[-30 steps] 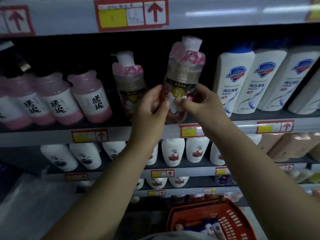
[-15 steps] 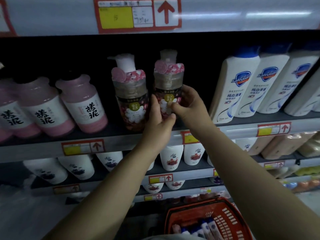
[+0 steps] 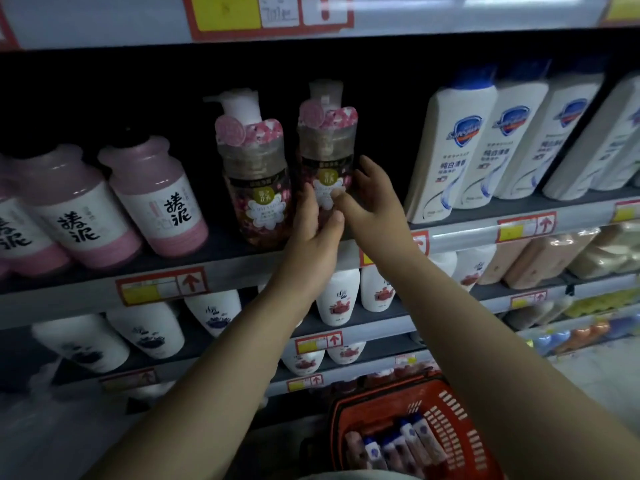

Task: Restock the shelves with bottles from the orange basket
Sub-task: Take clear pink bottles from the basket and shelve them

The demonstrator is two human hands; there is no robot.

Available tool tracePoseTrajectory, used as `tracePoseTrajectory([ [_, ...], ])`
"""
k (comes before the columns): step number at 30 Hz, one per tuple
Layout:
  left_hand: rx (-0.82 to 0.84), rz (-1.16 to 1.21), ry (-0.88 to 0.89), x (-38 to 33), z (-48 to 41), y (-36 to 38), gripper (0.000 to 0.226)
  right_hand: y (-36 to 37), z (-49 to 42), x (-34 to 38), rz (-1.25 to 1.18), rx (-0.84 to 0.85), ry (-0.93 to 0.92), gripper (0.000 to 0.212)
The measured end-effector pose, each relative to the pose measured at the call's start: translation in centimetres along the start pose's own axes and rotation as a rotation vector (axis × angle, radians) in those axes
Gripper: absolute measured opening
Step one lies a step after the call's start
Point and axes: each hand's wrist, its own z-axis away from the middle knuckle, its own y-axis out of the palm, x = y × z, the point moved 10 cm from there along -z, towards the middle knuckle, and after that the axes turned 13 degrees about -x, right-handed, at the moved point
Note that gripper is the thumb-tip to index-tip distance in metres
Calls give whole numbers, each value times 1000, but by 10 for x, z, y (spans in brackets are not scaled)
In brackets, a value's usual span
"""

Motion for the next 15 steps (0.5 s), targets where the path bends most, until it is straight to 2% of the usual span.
tracePoseTrajectory([
  [6,-53,189,-7,-14,19,1,51,-27,24,16,-63,18,-17,59],
  [10,-73,237,-8,-25,31,14,63,-53,37,30,-82,50,-27,55],
  [15,-98,303,-19,-31,61,37,51,-95,54,21,-109,66,37,52],
])
